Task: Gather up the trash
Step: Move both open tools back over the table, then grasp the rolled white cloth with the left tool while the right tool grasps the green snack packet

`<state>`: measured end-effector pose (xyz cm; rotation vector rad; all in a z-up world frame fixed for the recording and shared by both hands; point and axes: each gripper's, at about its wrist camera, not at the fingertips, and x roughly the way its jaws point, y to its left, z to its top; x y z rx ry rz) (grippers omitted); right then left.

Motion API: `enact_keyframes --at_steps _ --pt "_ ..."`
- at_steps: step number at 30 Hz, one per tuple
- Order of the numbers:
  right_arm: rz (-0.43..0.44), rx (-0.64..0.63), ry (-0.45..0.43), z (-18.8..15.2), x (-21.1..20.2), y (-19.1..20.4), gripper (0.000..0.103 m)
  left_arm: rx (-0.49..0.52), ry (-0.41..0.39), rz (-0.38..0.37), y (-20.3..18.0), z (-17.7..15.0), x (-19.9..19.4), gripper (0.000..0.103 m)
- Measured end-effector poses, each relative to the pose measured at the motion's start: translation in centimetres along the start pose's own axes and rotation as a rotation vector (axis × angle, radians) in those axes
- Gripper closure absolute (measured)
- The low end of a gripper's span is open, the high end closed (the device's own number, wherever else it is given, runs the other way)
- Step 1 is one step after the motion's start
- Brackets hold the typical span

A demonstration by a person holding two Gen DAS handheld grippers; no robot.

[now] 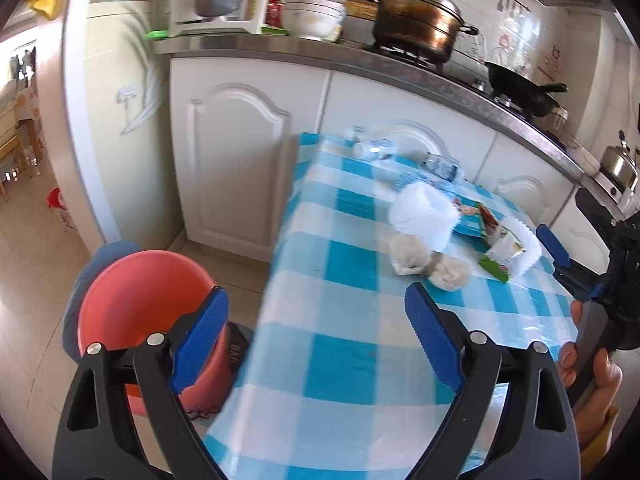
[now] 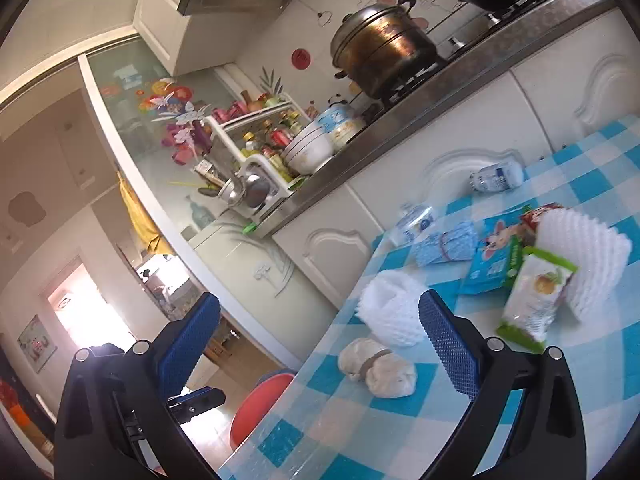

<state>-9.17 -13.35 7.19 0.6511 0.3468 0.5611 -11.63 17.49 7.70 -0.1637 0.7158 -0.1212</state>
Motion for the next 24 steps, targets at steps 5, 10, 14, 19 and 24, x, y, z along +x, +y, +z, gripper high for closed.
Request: enact_keyframes --at_steps 5,10,14,19,24 --pt "-0.061 0.077 -0.077 1.9 -3.3 -3.9 0.005 0.032 0.020 -0.052 -3.3 0.5 0.7 0.013" --pt "-0.098 0.182 -0.110 2.7 -5.2 -7.6 0.005 0.074 0.035 -0.093 -6.4 0.6 1.6 0.013" --pt "-0.115 0.257 -0.130 3.2 -6.4 -10.1 0.005 0.103 0.056 -0.108 -8.1 0.3 2.8 0.013" --pt "-0.128 0.325 -0.147 3.4 -7.1 -12.3 0.005 0.122 0.094 -0.110 -9.1 -0.1 4.6 0.013" --pt "-0.136 0.354 -0.112 3.2 -6.7 -13.2 0.005 0.205 0.102 -0.113 -10.4 0.2 6.8 0.013"
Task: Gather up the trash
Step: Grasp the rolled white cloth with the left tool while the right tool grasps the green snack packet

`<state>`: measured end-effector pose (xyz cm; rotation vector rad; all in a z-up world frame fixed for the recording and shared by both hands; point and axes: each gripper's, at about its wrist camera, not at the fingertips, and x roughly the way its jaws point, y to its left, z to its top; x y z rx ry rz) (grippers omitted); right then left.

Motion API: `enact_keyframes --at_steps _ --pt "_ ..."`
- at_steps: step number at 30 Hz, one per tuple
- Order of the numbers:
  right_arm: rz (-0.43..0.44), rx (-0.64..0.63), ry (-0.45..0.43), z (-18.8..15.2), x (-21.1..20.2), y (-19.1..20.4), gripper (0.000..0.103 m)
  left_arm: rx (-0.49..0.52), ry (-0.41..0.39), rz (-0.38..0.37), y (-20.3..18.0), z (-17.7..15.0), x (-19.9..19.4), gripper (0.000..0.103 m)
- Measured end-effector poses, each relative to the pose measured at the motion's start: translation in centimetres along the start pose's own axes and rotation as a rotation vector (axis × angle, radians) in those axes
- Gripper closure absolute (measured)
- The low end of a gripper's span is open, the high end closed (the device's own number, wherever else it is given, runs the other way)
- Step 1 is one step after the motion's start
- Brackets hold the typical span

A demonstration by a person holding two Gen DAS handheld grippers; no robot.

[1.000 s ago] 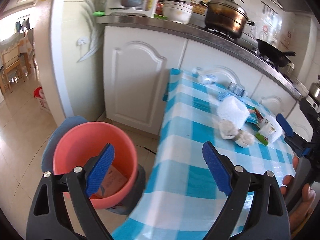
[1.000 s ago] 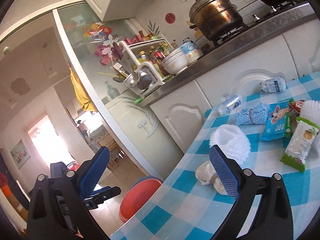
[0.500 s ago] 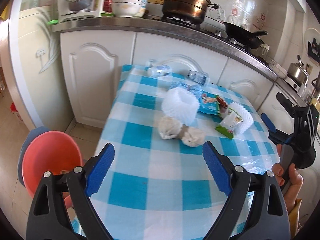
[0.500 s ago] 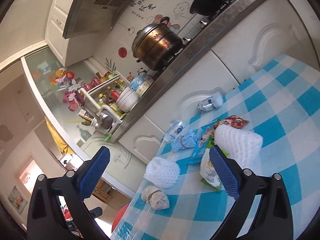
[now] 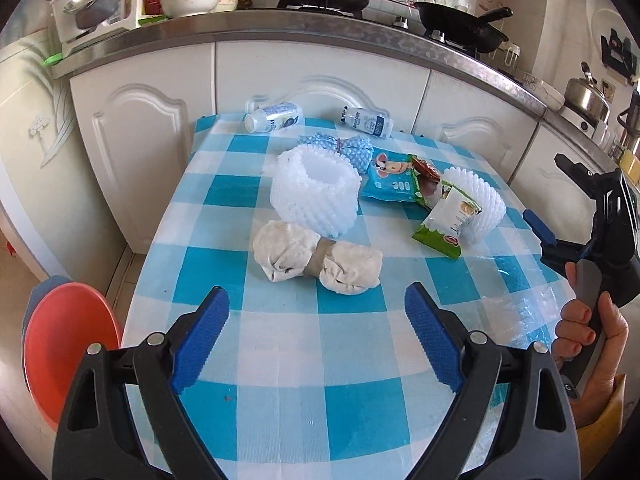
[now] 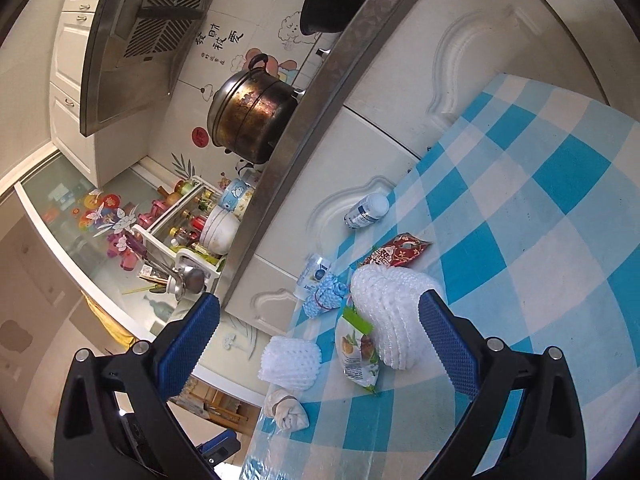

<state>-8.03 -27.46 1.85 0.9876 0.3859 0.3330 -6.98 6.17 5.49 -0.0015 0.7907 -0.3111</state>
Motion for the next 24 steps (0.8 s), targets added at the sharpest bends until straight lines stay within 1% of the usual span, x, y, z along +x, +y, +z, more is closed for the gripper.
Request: enact_keyframes --at_steps 2,6,8,10,12,15,17,19,21,22,23,24 --pt "-0.019 -0.002 0.025 -0.3 0.4 0.0 0.005 0.027 0.005 0.008 0.0 0.5 1.0 0.013" --pt "-0.091 -0.036 0.052 -0.4 1.0 0.2 0.005 0.015 0.027 -0.002 0.5 1.2 2.8 0.013" --pt "-0.112 -0.034 0.065 -0.5 1.4 -0.1 0.005 0.021 0.032 -0.009 0.6 1.3 3.5 0.013" --pt "-0.119 -0.032 0.075 -0.7 1.7 -0.3 0.005 0.037 0.031 -0.004 0.6 1.5 4.2 0.013" --pt "-0.123 -0.042 0.069 -0.8 1.8 -0.1 0.005 0.043 0.035 -0.017 0.6 1.6 4.8 0.013" --pt "-0.129 -0.083 0.054 -1.2 1.6 0.7 0.005 0.059 0.046 -0.052 0.3 1.7 5.6 0.013" --pt "-0.125 -0.114 0.042 -1.5 1.5 1.7 0.006 0.080 0.040 -0.046 0.1 1.6 5.9 0.013" --pt "-0.124 -0.141 0.056 -1.9 1.9 2.6 0.007 0.089 0.041 -0.043 0.0 1.5 6.4 0.013" --pt "-0.124 -0.143 0.089 -2.4 2.6 3.0 0.008 0.081 0.043 -0.048 0.1 1.6 6.6 0.013" --pt "-0.129 -0.139 0.109 -2.8 3.0 3.1 0.015 0.076 0.039 -0.052 0.2 1.7 6.6 0.013" --pt "-0.135 -0.137 0.132 -3.1 3.5 3.1 0.032 0.073 0.039 -0.054 0.2 1.7 6.6 0.013" --pt "-0.148 -0.136 0.158 -3.4 4.0 3.1 0.036 0.073 0.046 -0.054 0.2 1.8 6.8 0.013"
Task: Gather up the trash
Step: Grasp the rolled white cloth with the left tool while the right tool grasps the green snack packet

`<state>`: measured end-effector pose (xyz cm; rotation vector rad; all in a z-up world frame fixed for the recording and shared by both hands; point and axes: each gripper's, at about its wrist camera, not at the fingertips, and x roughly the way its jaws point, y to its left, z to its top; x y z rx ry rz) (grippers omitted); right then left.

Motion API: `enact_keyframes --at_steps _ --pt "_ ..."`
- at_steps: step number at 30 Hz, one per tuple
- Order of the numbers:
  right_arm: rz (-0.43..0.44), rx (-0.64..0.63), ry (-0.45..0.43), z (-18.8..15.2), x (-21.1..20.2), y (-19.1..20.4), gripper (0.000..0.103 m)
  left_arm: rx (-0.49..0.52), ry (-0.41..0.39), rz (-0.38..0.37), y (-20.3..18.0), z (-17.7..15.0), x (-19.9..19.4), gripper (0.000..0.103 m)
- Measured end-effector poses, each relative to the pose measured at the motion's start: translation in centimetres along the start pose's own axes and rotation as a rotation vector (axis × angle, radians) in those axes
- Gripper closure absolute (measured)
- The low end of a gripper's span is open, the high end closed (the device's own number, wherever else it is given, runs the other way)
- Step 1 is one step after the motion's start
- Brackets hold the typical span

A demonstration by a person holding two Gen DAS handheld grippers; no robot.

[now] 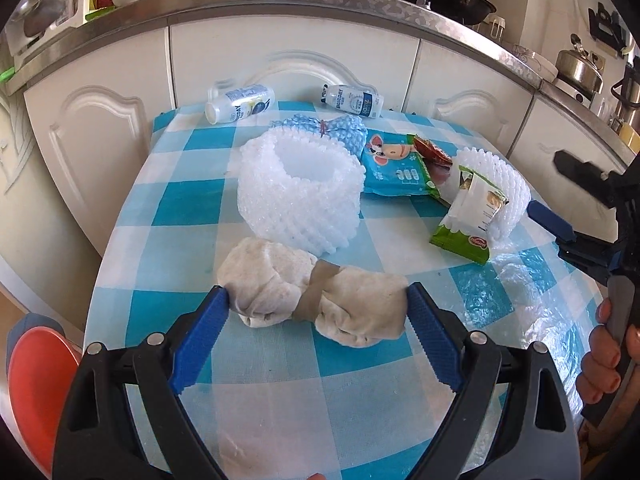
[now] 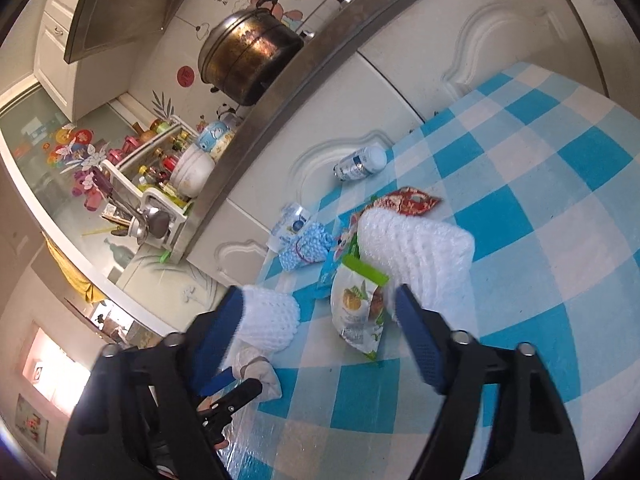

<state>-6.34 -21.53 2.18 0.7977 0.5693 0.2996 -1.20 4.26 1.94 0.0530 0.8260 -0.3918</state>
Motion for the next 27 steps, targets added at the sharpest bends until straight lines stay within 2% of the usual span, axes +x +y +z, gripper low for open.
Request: enact_keyframes --at_steps 3,6,13,22,24,26,27 --pt "-0.055 -0.004 0.053 -0.9 1.5 0.3 0.036 -0.009 0.014 -0.005 0.1 0.1 0.4 0.013" --pt "-0.117 -0.016 0.069 -1.3 2.1 0.4 0.036 -0.015 0.024 -0.007 0.2 0.2 0.7 0.013" --pt "-0.155 -0.049 0.089 -1.4 3.7 0.7 0.036 -0.055 0.050 -0.023 0.5 0.3 1.4 0.013" --pt "-0.230 -0.068 0.108 -1.0 5.5 0.6 0.036 -0.036 0.058 0.001 0.1 0.2 1.5 0.016" --pt "-0.245 -0.081 0.114 -1.0 5.7 0.8 0.039 -0.037 0.058 0.002 0.1 0.2 1.5 0.018" --pt "-0.262 -0.088 0.122 -1.1 6.0 0.8 0.054 -0.042 0.055 0.002 0.1 0.2 1.5 0.019" --pt "-0.269 -0.092 0.128 -1.1 6.1 0.8 0.057 -0.044 0.054 0.002 0.1 0.2 1.5 0.020"
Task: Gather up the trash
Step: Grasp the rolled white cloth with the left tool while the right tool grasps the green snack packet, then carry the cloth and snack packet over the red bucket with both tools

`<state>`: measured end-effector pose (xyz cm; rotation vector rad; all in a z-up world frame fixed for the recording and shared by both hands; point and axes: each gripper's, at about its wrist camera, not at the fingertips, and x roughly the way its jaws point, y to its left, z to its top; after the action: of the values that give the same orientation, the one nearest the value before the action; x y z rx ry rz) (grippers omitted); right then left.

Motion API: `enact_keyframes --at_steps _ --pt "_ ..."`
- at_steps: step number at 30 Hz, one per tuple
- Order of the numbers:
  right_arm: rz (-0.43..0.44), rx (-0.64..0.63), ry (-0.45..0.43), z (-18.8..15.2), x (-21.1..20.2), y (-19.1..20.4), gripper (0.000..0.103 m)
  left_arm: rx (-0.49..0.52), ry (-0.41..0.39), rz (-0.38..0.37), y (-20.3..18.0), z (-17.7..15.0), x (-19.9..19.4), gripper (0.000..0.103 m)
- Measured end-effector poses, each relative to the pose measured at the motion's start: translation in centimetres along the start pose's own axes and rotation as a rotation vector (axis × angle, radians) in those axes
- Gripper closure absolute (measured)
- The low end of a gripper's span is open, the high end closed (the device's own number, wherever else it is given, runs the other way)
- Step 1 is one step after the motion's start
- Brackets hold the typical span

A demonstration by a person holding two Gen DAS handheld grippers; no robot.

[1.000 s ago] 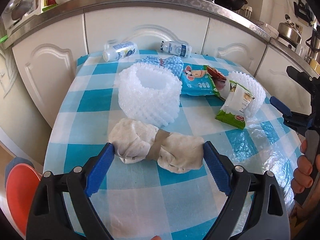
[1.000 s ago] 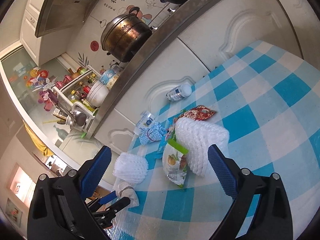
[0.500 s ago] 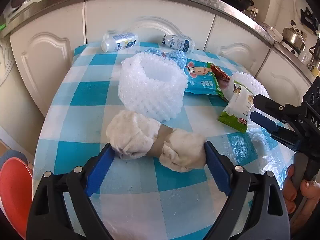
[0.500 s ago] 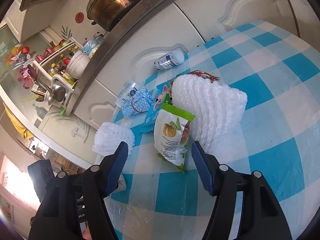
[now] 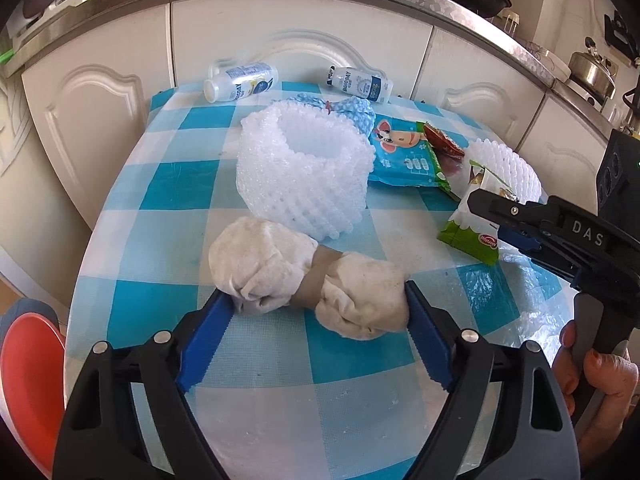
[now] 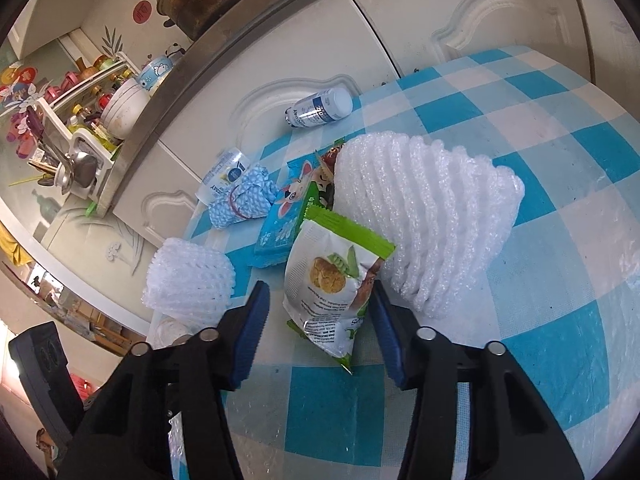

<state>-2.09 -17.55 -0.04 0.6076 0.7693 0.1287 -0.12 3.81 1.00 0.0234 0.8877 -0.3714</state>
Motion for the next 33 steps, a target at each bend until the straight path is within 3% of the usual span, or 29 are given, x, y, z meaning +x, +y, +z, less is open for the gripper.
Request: enact_keyframes --at_steps 4,11,33 --pt "-0.015 -0.029 -0.010 -0.1 -0.1 0.4 0.069 -0.008 -0.003 0.001 0.0 0.0 0.0 0.022" --pt "0.030 -0.068 -0.018 -0.3 -0.4 1.1 0.081 -0.026 -0.011 -0.005 0.2 0.0 -0.2 0.025" --pt "0.200 -0.080 -0.026 -0.7 -1.5 1.6 0.082 -0.093 -0.041 0.011 2.5 -1.6 -3.4 0.029"
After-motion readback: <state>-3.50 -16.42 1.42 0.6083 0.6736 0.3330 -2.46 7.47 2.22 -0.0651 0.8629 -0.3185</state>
